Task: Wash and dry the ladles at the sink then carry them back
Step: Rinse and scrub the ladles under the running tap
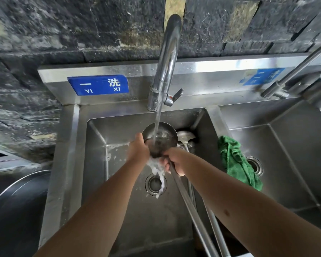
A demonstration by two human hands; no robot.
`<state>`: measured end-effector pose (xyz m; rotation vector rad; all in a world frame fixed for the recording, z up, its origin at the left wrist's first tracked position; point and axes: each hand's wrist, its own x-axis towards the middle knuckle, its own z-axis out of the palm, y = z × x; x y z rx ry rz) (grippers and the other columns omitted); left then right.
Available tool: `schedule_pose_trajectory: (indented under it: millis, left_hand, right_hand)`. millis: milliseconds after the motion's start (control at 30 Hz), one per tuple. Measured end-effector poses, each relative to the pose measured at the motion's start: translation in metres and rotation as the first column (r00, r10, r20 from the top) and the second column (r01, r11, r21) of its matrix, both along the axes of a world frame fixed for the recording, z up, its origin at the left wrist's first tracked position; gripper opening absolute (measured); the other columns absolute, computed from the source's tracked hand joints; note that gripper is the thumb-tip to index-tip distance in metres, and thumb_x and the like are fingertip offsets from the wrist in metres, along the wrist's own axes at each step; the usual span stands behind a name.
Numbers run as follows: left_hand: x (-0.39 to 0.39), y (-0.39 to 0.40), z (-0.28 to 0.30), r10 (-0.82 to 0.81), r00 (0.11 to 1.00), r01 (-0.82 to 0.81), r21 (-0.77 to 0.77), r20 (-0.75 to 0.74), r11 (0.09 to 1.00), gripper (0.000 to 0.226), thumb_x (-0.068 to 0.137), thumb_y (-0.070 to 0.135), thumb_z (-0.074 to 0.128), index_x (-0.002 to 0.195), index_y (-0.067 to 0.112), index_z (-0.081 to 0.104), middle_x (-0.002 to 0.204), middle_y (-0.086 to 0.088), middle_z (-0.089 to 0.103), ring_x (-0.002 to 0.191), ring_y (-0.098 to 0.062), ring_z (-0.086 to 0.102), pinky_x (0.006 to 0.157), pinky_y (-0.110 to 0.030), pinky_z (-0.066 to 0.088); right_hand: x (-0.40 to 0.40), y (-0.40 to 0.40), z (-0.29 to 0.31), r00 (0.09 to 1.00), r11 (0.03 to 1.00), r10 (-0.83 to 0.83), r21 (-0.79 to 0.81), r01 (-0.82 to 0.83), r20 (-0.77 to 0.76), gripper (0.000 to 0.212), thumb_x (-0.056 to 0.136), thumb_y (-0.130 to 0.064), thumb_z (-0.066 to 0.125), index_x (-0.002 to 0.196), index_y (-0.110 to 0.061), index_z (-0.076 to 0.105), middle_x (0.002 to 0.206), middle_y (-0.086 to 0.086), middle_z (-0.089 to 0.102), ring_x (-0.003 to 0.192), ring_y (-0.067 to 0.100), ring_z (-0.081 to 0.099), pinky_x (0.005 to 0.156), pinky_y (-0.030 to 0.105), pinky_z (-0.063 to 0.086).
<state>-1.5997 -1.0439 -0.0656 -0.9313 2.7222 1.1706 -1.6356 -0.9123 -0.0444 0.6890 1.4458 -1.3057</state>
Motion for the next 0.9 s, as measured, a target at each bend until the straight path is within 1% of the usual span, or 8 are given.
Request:
schedule_pose_trajectory:
  millis: [100, 200, 400, 500, 600, 667, 800, 900]
  left_hand:
    - [0.004, 0.002, -0.006, 0.041, 0.987, -0.066, 0.162, 0.157, 0.985, 0.03, 0.096, 0.021, 0.05, 0.121, 0.004, 0.045, 0.111, -0.018, 0.061, 0.099, -0.036, 0.061, 0.081, -0.044, 0.053]
    - [0.007, 0.007, -0.01, 0.132, 0.956, -0.248, 0.481, 0.263, 0.841, 0.037, 0.095, 0.003, 0.047, 0.131, -0.001, 0.044, 0.12, -0.02, 0.061, 0.091, -0.027, 0.066, 0.071, -0.035, 0.06]
    - [0.015, 0.026, 0.014, 0.397, 0.878, -0.321, 0.944, 0.268, 0.072, 0.017, 0.099, 0.019, 0.043, 0.091, 0.01, 0.055, 0.093, -0.011, 0.06, 0.081, -0.023, 0.06, 0.077, -0.036, 0.052]
    - [0.007, 0.026, 0.019, 0.466, 0.859, -0.274, 0.959, 0.211, 0.071, 0.014, 0.1, 0.019, 0.05, 0.096, 0.013, 0.062, 0.095, -0.013, 0.067, 0.082, -0.026, 0.066, 0.068, -0.037, 0.056]
    - [-0.001, 0.023, 0.02, 0.484, 0.848, -0.301, 0.947, 0.213, 0.111, 0.01, 0.098, 0.013, 0.05, 0.095, 0.008, 0.058, 0.092, -0.011, 0.063, 0.079, -0.022, 0.062, 0.07, -0.032, 0.052]
    - [-0.001, 0.022, 0.023, 0.456, 0.858, -0.331, 0.933, 0.235, 0.143, 0.009, 0.098, 0.01, 0.05, 0.092, 0.008, 0.056, 0.088, -0.009, 0.06, 0.075, -0.019, 0.06, 0.067, -0.029, 0.051]
    - [0.008, 0.015, 0.021, 0.489, 0.823, -0.338, 0.941, 0.29, 0.011, 0.018, 0.099, 0.01, 0.048, 0.097, 0.003, 0.064, 0.084, -0.015, 0.065, 0.062, -0.02, 0.06, 0.049, -0.03, 0.052]
    - [0.005, 0.01, 0.023, 0.523, 0.786, -0.389, 0.921, 0.33, 0.002, 0.028, 0.1, 0.024, 0.048, 0.109, 0.002, 0.063, 0.09, -0.017, 0.07, 0.063, -0.026, 0.069, 0.048, -0.033, 0.054]
  right_hand:
    - [0.001, 0.012, 0.008, 0.996, 0.994, 0.017, -0.106, -0.008, 0.083, 0.019, 0.1, -0.005, 0.036, 0.098, 0.004, 0.053, 0.071, 0.01, 0.062, 0.04, 0.006, 0.046, 0.038, 0.016, 0.038]
    - [0.005, 0.019, 0.014, 0.996, 0.975, -0.041, -0.217, 0.058, 0.082, 0.019, 0.102, -0.005, 0.036, 0.106, 0.005, 0.052, 0.069, 0.008, 0.061, 0.041, 0.006, 0.051, 0.036, 0.016, 0.041]
    - [0.008, 0.009, 0.016, 0.921, 0.986, 0.169, 0.06, -0.159, -0.35, 0.068, 0.096, -0.011, 0.056, 0.147, -0.045, 0.027, 0.078, 0.008, 0.056, 0.049, 0.011, 0.043, 0.042, 0.022, 0.037]
    - [0.02, 0.005, 0.014, 0.871, 0.977, 0.207, 0.143, -0.159, -0.445, 0.078, 0.094, -0.035, 0.059, 0.15, -0.046, 0.006, 0.081, 0.009, 0.061, 0.047, 0.012, 0.044, 0.04, 0.023, 0.035]
    - [0.023, 0.005, 0.013, 0.903, 0.985, 0.143, 0.143, -0.092, -0.405, 0.053, 0.095, -0.054, 0.046, 0.137, -0.022, 0.037, 0.06, 0.007, 0.056, 0.039, 0.015, 0.043, 0.038, 0.023, 0.034]
    - [0.02, 0.005, 0.016, 0.952, 0.992, 0.069, 0.123, -0.034, -0.298, 0.058, 0.095, -0.062, 0.039, 0.097, -0.007, 0.058, 0.054, 0.005, 0.053, 0.04, 0.016, 0.043, 0.042, 0.022, 0.033]
    - [0.016, -0.003, 0.027, 0.988, 0.994, 0.075, 0.091, -0.064, -0.132, 0.069, 0.087, -0.076, 0.036, 0.07, -0.012, 0.056, 0.052, 0.003, 0.048, 0.04, 0.015, 0.042, 0.047, 0.021, 0.031]
    - [0.019, -0.017, 0.028, 0.978, 0.988, 0.129, 0.109, -0.112, -0.166, 0.07, 0.085, -0.076, 0.042, 0.072, -0.01, 0.059, 0.055, 0.001, 0.048, 0.038, 0.011, 0.037, 0.041, 0.017, 0.029]
